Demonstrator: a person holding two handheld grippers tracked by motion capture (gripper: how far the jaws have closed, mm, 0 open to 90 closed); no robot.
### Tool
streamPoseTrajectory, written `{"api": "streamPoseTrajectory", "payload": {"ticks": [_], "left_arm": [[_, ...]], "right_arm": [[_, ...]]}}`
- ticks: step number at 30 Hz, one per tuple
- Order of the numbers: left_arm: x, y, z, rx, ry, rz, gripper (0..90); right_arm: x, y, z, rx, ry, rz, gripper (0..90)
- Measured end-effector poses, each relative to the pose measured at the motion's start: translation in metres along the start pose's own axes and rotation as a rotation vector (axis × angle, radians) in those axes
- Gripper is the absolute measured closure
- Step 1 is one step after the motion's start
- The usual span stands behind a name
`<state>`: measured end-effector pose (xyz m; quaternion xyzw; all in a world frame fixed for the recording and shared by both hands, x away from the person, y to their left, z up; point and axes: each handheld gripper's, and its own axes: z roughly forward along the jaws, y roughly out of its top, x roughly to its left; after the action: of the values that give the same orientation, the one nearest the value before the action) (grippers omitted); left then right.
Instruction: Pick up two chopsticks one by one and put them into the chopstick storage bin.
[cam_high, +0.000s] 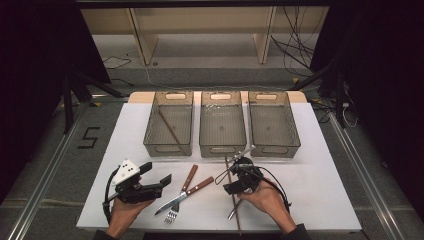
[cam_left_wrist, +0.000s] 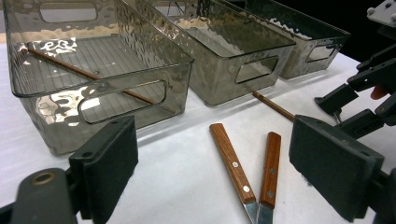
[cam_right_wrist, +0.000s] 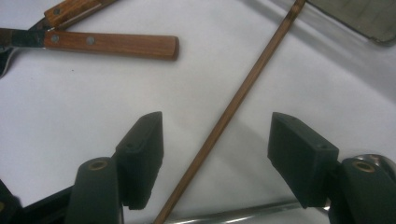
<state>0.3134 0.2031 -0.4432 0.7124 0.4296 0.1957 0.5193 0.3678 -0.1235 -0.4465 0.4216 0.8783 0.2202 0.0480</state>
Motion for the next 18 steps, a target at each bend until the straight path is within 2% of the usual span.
{"api": "streamPoseTrajectory", "payload": {"ticks": [18], "left_arm": [[-0.0002, 0.0000, 0.0000, 0.000, 0.001, 0.001, 15.1]], "right_arm": [[0.0065, -0.0012, 0.0104, 0.075, -0.023, -0.029, 44.4]]}}
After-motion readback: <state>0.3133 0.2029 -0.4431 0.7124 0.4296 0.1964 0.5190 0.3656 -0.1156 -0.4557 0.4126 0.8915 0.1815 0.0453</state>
